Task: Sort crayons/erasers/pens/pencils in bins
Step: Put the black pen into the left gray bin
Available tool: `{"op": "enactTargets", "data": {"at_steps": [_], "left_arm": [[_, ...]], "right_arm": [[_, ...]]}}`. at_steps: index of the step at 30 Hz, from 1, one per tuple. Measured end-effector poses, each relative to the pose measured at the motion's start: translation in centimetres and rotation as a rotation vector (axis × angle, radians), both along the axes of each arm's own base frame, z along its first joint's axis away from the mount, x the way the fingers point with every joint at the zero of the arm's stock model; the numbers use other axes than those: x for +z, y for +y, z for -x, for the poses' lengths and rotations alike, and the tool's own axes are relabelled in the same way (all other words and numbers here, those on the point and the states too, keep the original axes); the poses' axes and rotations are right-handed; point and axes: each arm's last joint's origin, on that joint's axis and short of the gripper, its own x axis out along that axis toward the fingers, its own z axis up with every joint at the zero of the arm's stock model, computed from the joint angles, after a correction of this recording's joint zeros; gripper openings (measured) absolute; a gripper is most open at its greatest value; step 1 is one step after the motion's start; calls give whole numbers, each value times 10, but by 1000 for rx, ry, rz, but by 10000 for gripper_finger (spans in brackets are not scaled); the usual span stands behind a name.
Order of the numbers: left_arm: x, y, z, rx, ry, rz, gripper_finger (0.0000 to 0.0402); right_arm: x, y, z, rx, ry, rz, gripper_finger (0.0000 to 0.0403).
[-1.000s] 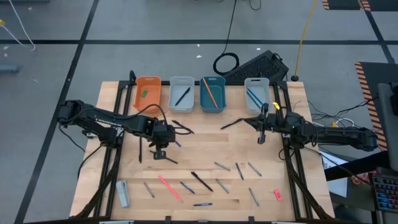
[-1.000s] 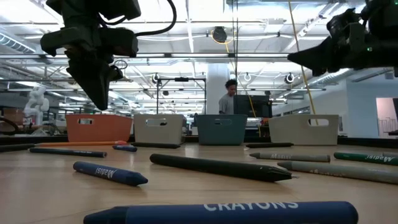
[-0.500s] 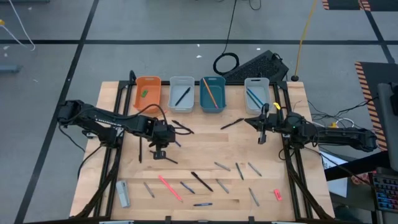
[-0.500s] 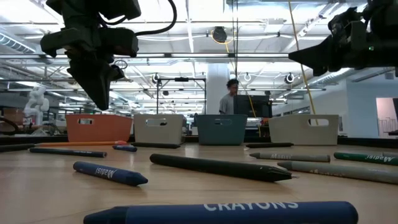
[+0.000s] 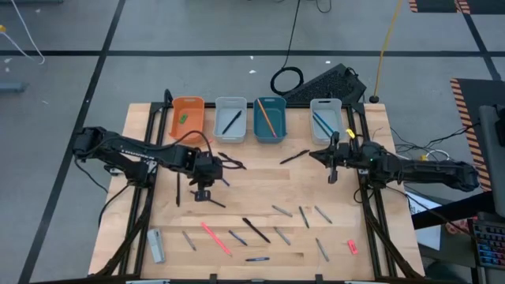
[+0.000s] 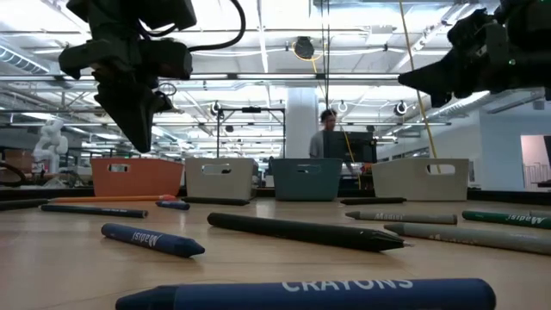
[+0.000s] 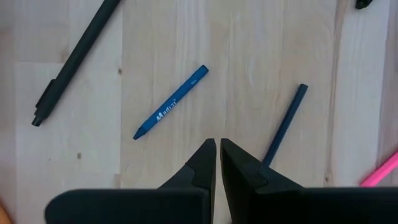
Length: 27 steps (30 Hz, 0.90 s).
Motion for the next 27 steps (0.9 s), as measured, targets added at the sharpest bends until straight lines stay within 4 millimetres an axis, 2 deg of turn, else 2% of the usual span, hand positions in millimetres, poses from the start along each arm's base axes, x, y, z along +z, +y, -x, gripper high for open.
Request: {"op": "enactTargets", "data": {"at_steps": [8, 12, 15, 22, 27], "left_arm": [[0, 0, 0, -9, 5, 58, 26], [0, -9, 2, -50, 16, 91, 30], [-1, -18, 5, -68, 42, 94, 48], [-1, -35, 8, -44, 40, 48, 119], [-16, -45, 4, -54, 91, 36, 141]], "right_arm": [[8, 3, -10, 37, 11, 23, 0], [14, 4, -16, 45, 16, 40, 0], [18, 3, -21, 27, 29, 61, 0], [31, 2, -31, 30, 37, 123, 0], [32, 1, -32, 32, 46, 136, 0]]}}
